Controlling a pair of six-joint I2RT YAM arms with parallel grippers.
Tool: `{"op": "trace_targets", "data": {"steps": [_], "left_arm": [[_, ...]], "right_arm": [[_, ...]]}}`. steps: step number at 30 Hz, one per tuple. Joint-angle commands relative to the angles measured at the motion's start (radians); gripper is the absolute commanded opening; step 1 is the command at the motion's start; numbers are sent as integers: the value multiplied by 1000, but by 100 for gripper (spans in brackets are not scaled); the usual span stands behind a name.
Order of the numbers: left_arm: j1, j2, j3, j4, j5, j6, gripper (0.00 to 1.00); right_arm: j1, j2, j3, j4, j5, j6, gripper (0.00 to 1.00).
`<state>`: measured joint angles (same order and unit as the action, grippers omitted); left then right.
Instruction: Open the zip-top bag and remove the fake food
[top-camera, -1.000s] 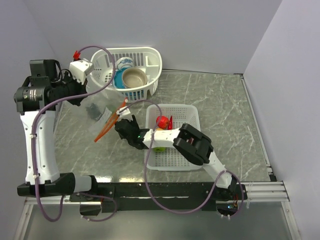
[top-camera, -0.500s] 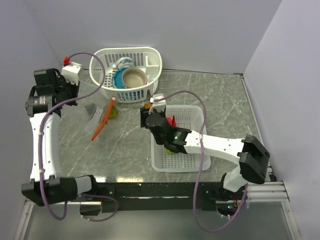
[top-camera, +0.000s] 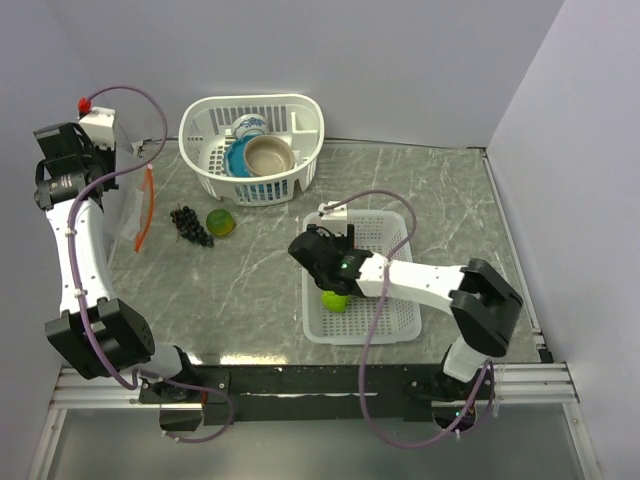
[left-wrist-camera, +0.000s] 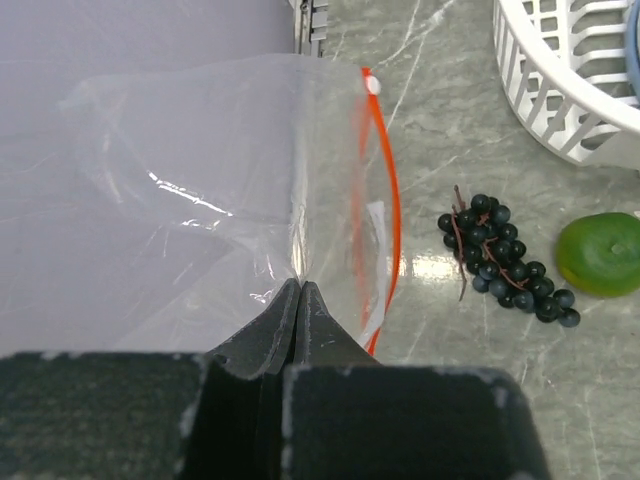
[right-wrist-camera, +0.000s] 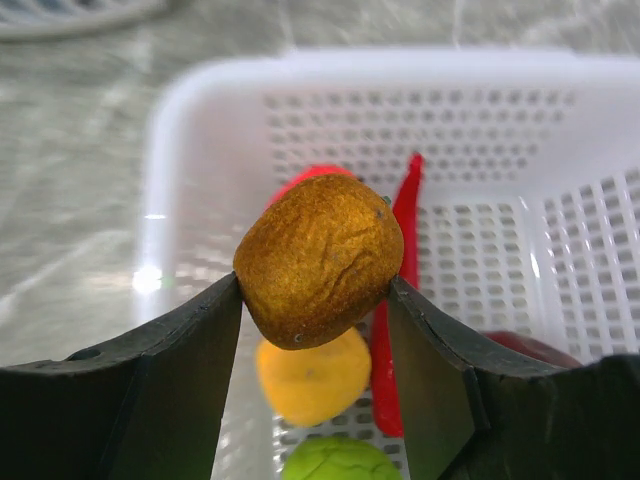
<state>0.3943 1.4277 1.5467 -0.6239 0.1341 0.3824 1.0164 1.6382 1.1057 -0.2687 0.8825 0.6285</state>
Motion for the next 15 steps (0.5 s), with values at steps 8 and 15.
{"op": "trace_targets", "data": {"steps": [8, 15], "left_arm": [[2, -177, -226, -65, -10, 90, 6], [2, -208, 10, -572, 84, 176, 97]], "right_arm": [[-45, 78, 77, -199, 62, 188, 100], [-70, 60, 126, -141, 70, 109, 100]]}}
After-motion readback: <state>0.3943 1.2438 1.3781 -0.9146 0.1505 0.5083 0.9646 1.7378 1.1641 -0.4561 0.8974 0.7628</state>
